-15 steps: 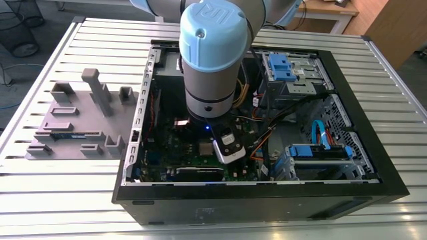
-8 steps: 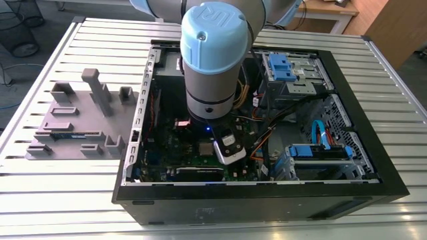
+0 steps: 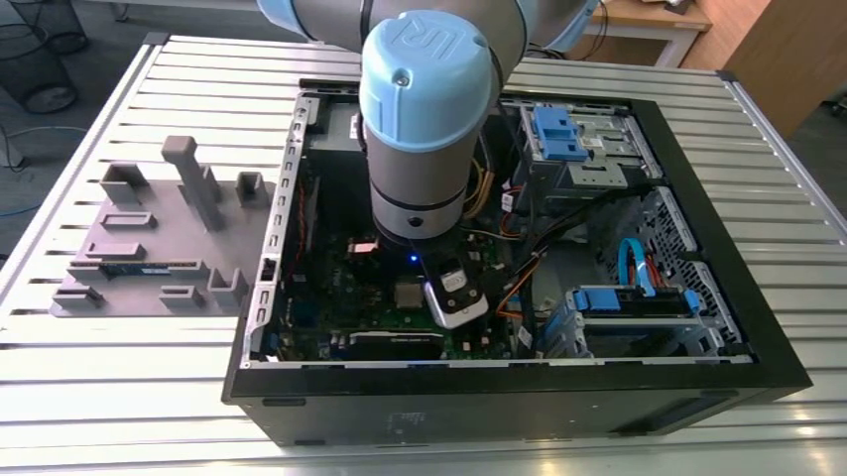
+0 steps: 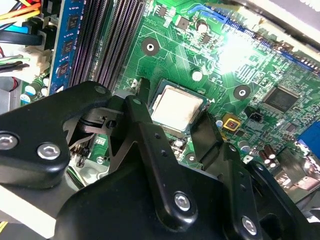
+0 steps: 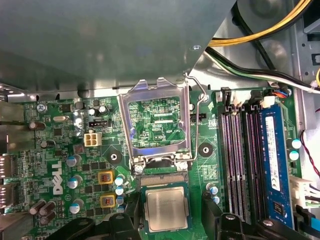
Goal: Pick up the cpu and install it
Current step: 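Place the cpu into insertion slot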
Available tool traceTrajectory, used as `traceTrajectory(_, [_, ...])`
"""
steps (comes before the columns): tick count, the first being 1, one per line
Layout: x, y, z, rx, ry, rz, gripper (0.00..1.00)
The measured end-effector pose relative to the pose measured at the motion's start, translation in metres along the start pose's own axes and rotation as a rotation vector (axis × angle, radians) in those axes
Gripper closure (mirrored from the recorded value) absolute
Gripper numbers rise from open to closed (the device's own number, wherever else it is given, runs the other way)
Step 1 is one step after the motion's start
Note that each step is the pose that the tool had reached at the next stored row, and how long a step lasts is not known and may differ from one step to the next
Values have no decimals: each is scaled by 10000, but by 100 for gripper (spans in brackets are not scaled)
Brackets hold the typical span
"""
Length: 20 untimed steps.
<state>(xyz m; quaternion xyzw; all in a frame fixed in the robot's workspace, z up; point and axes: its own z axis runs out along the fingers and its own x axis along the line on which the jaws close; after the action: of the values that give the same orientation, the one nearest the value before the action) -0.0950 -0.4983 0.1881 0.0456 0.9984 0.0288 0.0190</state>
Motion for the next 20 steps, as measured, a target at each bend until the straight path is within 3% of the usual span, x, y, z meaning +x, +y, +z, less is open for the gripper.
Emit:
traceTrajectory(6, [0, 1, 2, -2, -1, -1, 40])
traceTrajectory(8, [1, 0, 1, 2, 2, 1, 41])
traceTrajectory(9, [1, 0, 0, 2, 1, 1, 47])
traceTrajectory(20, [0, 1, 1, 1, -1, 0, 51])
